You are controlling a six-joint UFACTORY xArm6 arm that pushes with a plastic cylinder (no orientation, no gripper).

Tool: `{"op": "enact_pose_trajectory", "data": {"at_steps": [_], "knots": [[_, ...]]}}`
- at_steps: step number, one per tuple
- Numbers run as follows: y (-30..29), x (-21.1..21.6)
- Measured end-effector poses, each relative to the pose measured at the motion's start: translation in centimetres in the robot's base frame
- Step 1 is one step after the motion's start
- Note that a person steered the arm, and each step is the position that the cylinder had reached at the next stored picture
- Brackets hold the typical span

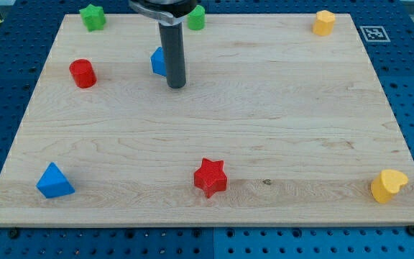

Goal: Move the blue cube towards the green circle

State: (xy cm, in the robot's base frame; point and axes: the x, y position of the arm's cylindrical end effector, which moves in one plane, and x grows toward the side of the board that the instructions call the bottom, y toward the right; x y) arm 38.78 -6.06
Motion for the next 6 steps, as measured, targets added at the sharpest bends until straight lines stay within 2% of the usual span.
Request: {"op": "enact_pose_trajectory", "data": {"at_steps": [1, 2, 5, 6], "knots": [[-2.7, -0.2], [-3.8, -2.4], [-2.0, -9.8], [-2.0, -8.5]]}}
